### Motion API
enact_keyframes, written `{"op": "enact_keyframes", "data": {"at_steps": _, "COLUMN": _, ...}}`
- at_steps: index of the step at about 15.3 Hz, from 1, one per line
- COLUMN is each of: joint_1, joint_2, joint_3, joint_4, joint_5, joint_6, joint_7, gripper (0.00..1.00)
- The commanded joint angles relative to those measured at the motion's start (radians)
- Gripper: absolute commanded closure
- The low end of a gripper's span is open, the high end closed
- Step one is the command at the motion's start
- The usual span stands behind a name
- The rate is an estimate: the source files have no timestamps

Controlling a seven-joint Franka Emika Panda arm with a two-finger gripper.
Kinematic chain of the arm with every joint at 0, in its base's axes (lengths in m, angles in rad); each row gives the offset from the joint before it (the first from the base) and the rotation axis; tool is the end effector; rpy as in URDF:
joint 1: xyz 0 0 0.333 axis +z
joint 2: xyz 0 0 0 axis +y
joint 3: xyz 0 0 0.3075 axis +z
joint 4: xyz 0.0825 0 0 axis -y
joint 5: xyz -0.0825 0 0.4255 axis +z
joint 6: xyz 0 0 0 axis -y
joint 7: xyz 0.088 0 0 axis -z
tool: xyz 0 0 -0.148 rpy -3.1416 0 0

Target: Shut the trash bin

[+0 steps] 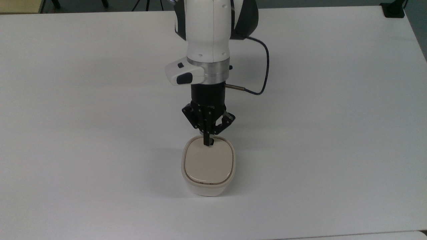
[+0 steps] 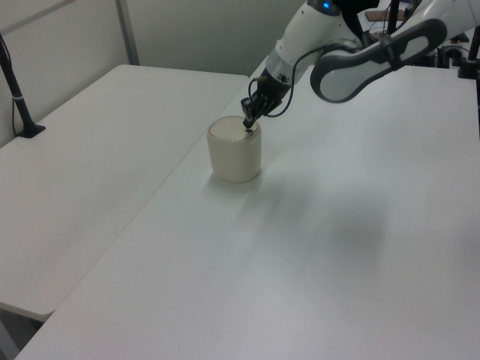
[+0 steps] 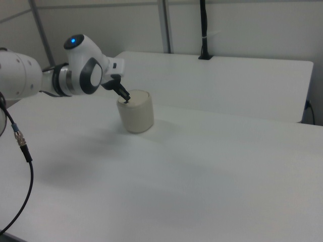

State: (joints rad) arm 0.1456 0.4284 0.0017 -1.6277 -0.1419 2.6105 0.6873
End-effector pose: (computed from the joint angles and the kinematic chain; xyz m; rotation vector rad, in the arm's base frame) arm 0.7620 0.1130 0.3734 -2.8314 0.6307 -0.8159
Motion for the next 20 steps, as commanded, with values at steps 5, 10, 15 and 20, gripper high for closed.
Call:
{"op": "enact_keyframes", "data": {"at_steps": 5, "joint_1": -0.047, "joint_2": -0.350, "joint_3": 0.046, "joint_4": -0.054, "joint_5": 0.079, "joint_6": -0.540, "joint_7": -0.084, "gripper": 0.44}}
{"op": "enact_keyframes", "data": {"at_steps": 10, "joint_1": -0.066, "joint_2": -0.505, "joint_3": 0.046, "joint_4": -0.064, "joint_5": 0.158, "joint_6": -0.876, "joint_7": -0.272, "gripper": 0.00}}
{"op": "enact_keyframes", "data": {"at_steps": 15, "joint_1": -0.161, "joint_2": -0.566, "joint_3": 0.046, "joint_4": -0.063, "joint_5": 0.220, "joint_6": -1.034, "joint_7": -0.584, "gripper": 0.00}}
{"op": "enact_keyframes", "data": {"at_steps": 20, "joint_1": -0.201, "joint_2": -0.530, "joint_3": 0.043, "joint_4": -0.034, "joint_5": 0.203, "joint_6": -1.020, "joint_7": -0.778, "gripper": 0.00}}
